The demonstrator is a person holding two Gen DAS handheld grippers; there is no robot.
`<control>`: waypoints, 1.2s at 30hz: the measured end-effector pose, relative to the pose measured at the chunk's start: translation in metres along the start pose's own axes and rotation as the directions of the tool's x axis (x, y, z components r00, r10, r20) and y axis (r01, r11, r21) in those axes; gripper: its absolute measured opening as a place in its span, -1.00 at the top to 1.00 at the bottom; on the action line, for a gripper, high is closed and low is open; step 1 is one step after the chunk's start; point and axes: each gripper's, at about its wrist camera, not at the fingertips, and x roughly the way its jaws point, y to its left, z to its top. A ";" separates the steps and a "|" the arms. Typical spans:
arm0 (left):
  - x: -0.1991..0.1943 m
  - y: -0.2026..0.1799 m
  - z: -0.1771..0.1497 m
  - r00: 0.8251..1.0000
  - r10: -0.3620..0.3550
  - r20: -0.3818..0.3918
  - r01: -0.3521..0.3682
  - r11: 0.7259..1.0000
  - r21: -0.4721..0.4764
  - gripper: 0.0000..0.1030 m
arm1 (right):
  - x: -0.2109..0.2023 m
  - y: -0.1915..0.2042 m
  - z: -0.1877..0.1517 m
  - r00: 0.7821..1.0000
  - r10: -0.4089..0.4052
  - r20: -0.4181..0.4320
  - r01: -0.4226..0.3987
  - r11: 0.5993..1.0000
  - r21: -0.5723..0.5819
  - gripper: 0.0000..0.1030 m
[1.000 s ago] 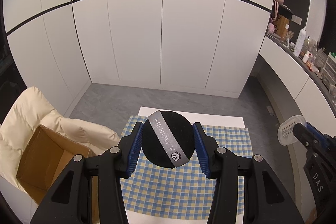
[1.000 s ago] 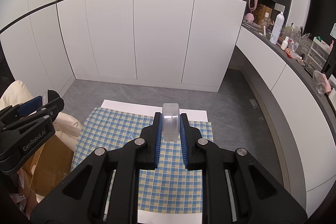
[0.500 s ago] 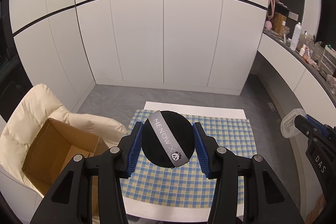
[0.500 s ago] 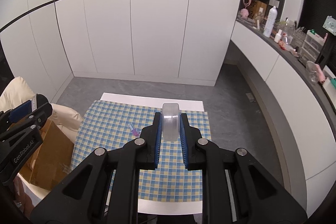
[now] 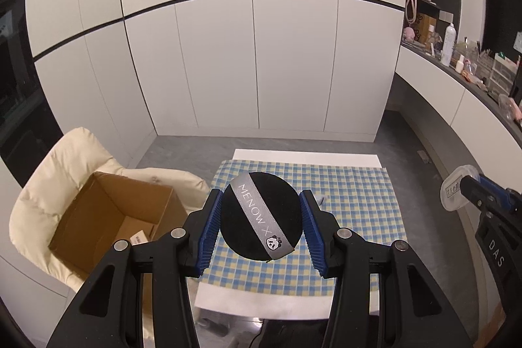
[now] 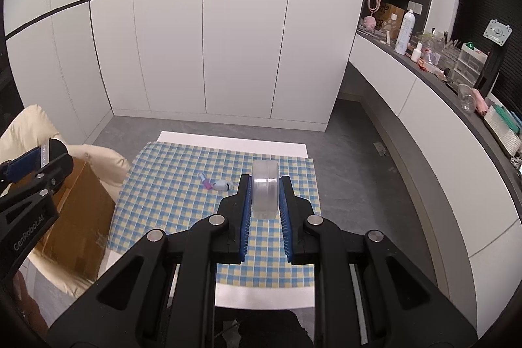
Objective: Organize objects
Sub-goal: 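Carry the puff with the left tool while the right tool carries the case to the cardboard box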
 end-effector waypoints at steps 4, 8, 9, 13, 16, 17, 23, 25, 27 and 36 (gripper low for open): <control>-0.017 0.000 -0.015 1.000 -0.026 -0.006 0.026 1.000 0.001 0.07 | -0.015 -0.001 -0.016 1.000 0.013 -0.005 -0.013 1.000 -0.002 0.67; -0.034 0.000 -0.028 0.999 -0.053 -0.003 0.053 0.999 0.004 0.07 | -0.029 -0.001 -0.032 0.998 0.066 -0.019 -0.066 0.998 0.019 0.67; -0.037 0.000 -0.031 0.999 -0.054 -0.004 0.054 0.998 0.009 0.07 | -0.031 0.000 -0.036 0.997 0.071 -0.021 -0.071 0.997 0.017 0.67; -0.050 -0.002 -0.040 1.000 -0.028 0.006 0.028 0.999 0.025 0.07 | -0.037 0.000 -0.052 0.995 0.096 -0.038 -0.095 0.995 0.021 0.67; -0.064 -0.003 -0.047 0.999 -0.014 0.034 0.013 0.999 0.033 0.07 | -0.036 -0.004 -0.066 0.992 0.110 -0.064 -0.108 0.993 0.039 0.67; -0.068 -0.003 -0.049 0.999 -0.015 0.040 0.014 0.999 0.035 0.07 | -0.037 -0.005 -0.070 0.991 0.112 -0.070 -0.109 0.993 0.044 0.67; -0.075 0.002 -0.062 0.999 -0.017 0.029 0.017 0.999 0.029 0.07 | -0.038 -0.009 -0.098 0.989 0.100 -0.113 -0.095 0.994 0.048 0.67; -0.072 0.006 -0.070 1.000 -0.031 0.006 0.031 0.999 0.014 0.07 | -0.039 -0.010 -0.107 0.988 0.095 -0.119 -0.091 0.995 0.041 0.67; -0.068 0.008 -0.080 1.000 -0.027 -0.010 0.027 1.000 0.011 0.07 | -0.038 -0.011 -0.116 0.987 0.084 -0.139 -0.079 0.996 0.039 0.67; -0.054 0.011 -0.126 0.994 -0.033 -0.102 0.035 0.999 0.019 0.07 | -0.046 -0.005 -0.152 0.975 0.106 -0.193 -0.104 0.994 0.020 0.67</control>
